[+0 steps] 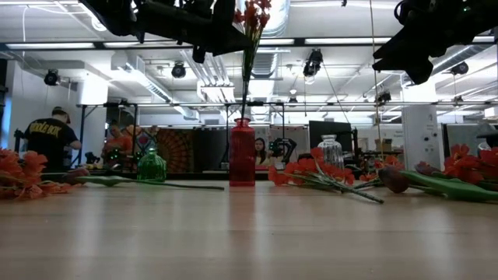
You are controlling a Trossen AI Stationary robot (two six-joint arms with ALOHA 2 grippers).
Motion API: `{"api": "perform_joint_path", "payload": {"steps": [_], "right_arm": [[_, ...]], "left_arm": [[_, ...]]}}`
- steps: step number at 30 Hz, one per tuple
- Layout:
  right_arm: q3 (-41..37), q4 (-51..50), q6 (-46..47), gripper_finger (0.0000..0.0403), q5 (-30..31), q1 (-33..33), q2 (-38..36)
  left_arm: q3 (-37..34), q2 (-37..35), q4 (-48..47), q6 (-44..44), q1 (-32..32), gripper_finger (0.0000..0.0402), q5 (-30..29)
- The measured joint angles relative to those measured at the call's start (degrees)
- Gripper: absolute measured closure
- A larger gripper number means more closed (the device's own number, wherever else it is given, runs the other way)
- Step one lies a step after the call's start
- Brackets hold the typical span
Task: Sort flowers into vase by color
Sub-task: Put the bottom right orange flowers into the red vase, then put the bottom left red flower into the transparent vase
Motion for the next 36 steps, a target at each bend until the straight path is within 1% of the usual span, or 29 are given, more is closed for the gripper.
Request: {"api": "perform_joint_path", "payload": {"steps": [4, 12, 17, 21, 26, 32, 36], "right_arm": [[0.0, 0.0, 0.0, 0.0275, 0.0, 0.0, 0.0], [0.0, 0.0, 0.0, 0.0275, 0.0, 0.0, 0.0], [0.0, 0.0, 0.5, 0.0275, 0.0, 0.0, 0.0], [0.0, 0.0, 0.6, 0.0275, 0.0, 0.0, 0.0], [0.0, -0.1, 1.1, 0.0275, 0.0, 0.0, 0.0], [0.0, -0.2, 1.2, 0.0275, 0.0, 0.0, 0.0], [0.0, -0.1, 1.7, 0.0275, 0.0, 0.0, 0.0]], "left_arm": [[0.0, 0.0, 0.0, 0.0, 0.0, 0.0347, 0.0], [0.0, 0.0, -0.7, 0.1, 0.0, 0.028, 0.0], [0.0, -0.6, -5.3, 0.3, 0.0, 0.0243, 0.0], [0.0, -1.3, -11.0, 2.9, 0.0, 0.022, 0.0], [0.0, -3.6, -19.7, 3.1, 0.0, 0.0208, -0.2], [0.0, -7.7, -29.6, 3.4, 0.0, 0.0207, -1.5], [0.0, -10.6, -34.1, 3.6, 0.0, 0.0207, -1.6]]}}
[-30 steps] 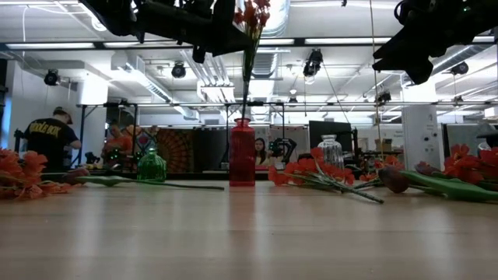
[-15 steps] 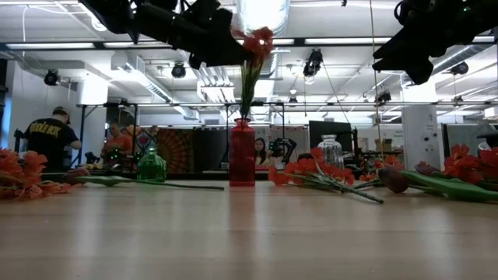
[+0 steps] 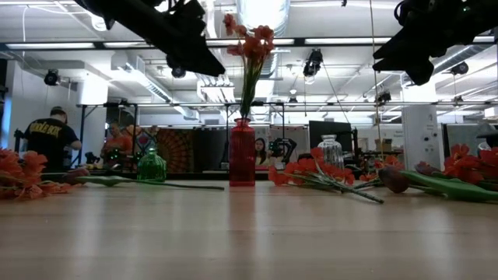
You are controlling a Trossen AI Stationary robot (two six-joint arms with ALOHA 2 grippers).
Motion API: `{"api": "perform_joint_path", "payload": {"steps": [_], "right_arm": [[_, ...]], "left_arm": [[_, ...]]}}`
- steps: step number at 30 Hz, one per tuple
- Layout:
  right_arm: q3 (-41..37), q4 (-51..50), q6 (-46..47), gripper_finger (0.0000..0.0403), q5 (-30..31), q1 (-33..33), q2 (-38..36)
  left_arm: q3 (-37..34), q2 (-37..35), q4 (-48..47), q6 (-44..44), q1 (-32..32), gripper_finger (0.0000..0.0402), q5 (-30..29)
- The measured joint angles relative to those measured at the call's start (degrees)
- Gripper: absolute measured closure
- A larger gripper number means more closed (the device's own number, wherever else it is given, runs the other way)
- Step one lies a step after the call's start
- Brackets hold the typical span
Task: Sort flowers into vase by color
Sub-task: Put the bottom left red flower into the transparent vase
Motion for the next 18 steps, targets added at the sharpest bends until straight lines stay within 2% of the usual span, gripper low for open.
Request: {"api": "perform_joint_path", "payload": {"steps": [3, 7, 11, 15, 18], "right_arm": [[0.0, 0.0, 0.9, 0.0275, 0.5, 0.0, 0.0], [0.0, -0.4, 6.8, 0.0275, 1.9, 0.0, 0.3], [0.1, -0.5, 12.9, 0.0275, 1.3, 0.0, 1.7], [1.6, -1.6, 15.4, 0.0275, -0.9, 0.0, 5.4], [3.2, -2.2, 15.4, 0.0275, -2.1, 0.0, 9.2]], "left_arm": [[0.0, -2.2, -3.0, 2.2, 0.0, 0.0207, -0.2], [0.0, -4.9, -5.5, 4.4, 0.0, 0.0207, -4.2], [0.0, -6.9, -8.9, 4.3, 0.0, 0.0207, -4.8], [-0.1, -8.0, -12.0, -1.4, -0.1, 0.0207, -9.7], [-0.3, -8.3, -16.3, -6.3, -0.7, 0.0207, -8.2]]}}
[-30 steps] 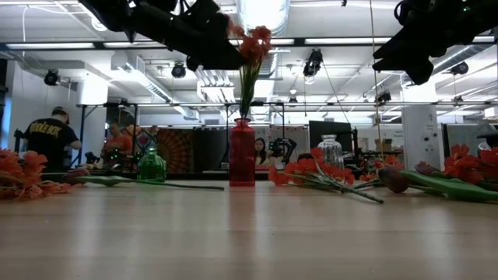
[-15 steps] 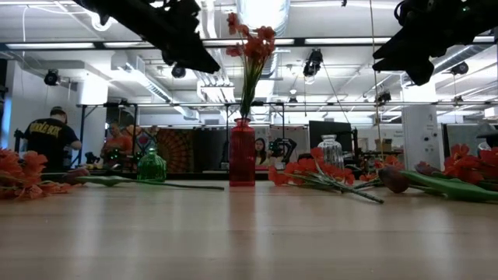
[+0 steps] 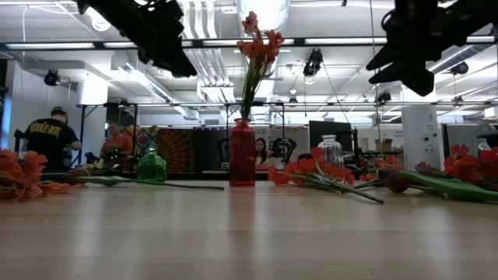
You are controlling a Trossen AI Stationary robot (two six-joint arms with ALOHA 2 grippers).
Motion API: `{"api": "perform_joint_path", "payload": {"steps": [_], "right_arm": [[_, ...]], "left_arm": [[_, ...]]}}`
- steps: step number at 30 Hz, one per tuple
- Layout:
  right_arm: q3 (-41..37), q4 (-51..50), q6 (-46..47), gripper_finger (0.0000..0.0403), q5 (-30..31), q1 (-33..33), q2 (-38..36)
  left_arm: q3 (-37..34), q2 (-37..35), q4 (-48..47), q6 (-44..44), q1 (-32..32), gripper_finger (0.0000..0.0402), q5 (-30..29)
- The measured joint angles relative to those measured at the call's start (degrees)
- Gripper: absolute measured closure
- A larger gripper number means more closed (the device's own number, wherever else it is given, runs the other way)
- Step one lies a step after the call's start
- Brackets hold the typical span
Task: Sort flowers into vase by color
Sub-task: Put the bottom left red flower into the transparent vase
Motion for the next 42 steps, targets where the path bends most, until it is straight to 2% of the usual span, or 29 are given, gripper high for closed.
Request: {"api": "perform_joint_path", "payload": {"steps": [5, 15, 22, 25, 32, 42], "right_arm": [[4.6, -6.6, 0.4, 0.0275, -1.2, 0.0, 6.6], [12.5, -17.4, 3.4, 0.0275, -1.4, 0.0, 18.2], [18.6, -23.6, 7.5, 0.0275, -5.8, 0.3, 22.3], [20.9, -27.1, 10.0, 0.0275, -6.3, 1.7, 23.8], [22.6, -29.1, 18.5, 0.0275, -7.0, 9.3, 27.6], [22.5, -28.9, 34.3, 0.0275, -7.0, 21.2, 36.9]], "left_arm": [[0.0, -0.4, -7.3, -6.8, -3.4, 0.0207, 1.3], [0.0, -0.4, -19.9, -6.8, -10.8, 0.0207, 1.7], [-0.1, -0.5, -26.4, -12.2, -14.6, 0.0207, 10.6], [-0.1, -0.5, -27.1, -15.1, -16.8, 0.0207, 13.5], [-0.6, -0.5, -25.8, -16.3, -22.7, 0.0207, 10.6], [-0.6, -0.5, -17.1, -5.6, -27.5, 0.0207, 9.7]]}}
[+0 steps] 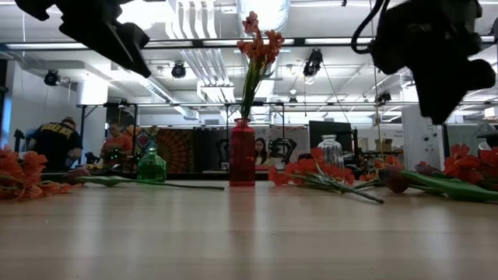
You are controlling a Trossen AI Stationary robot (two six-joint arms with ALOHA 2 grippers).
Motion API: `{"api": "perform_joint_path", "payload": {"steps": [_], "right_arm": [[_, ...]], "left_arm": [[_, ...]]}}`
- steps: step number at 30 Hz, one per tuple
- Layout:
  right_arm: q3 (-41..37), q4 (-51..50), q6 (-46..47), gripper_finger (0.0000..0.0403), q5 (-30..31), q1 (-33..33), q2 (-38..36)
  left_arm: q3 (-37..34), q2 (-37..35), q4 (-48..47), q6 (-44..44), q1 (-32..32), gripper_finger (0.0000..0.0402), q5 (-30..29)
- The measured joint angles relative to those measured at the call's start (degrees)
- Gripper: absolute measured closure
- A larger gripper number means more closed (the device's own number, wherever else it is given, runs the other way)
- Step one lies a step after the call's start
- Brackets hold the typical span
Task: Sort flowers into vase by color
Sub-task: Put the bottom left red flower into the transparent vase
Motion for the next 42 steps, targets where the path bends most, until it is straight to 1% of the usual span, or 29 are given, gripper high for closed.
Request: {"api": "perform_joint_path", "payload": {"steps": [4, 8, 13, 16, 18, 25, 27, 32, 37, 42], "right_arm": [[-0.1, 0.8, 1.9, 0.0269, -0.3, 1.1, 3.5], [-0.1, 1.5, 1.4, 0.0246, -1.3, 0.6, 6.0], [-0.1, 1.7, 1.0, 0.0213, -0.5, 0.5, 8.7], [-0.1, 1.8, 1.0, 0.0202, 0.0, 0.0, 10.3], [-0.1, 1.8, 0.8, 0.02, 0.0, -0.6, 11.7], [-0.1, 6.6, -2.0, 0.02, -1.5, -2.6, 15.2], [-0.1, 6.6, -2.3, 0.02, -1.5, -3.4, 16.3], [-0.1, 6.0, -3.0, 0.0204, -1.6, -4.5, 18.5], [0.0, 6.0, -3.6, 0.0223, -2.1, -4.6, 19.8], [-0.1, 6.2, -4.1, 0.0264, -1.7, -5.0, 19.5]], "left_arm": [[-0.3, 0.0, 1.2, 0.9, -0.8, 0.0207, 0.2], [-2.8, -0.1, 4.9, 0.9, -1.1, 0.0207, 0.2], [-7.1, -0.5, 9.9, 0.8, -1.1, 0.0207, 0.2], [-8.5, -1.0, 11.1, 0.7, -1.1, 0.0207, -0.1], [-8.7, -1.2, 11.1, 0.4, -1.1, 0.0207, -1.5], [-8.7, -3.2, 11.0, 0.4, -1.1, 0.0207, -4.2], [-8.7, -3.7, 10.5, 0.4, -1.1, 0.0207, -5.9], [-8.8, -4.7, 8.3, -0.4, -1.1, 0.0207, -7.1], [-8.8, -4.8, 7.0, -1.0, -1.1, 0.0207, -7.4], [-8.8, -4.8, 6.9, -0.8, -1.1, 0.0207, -7.4]]}}
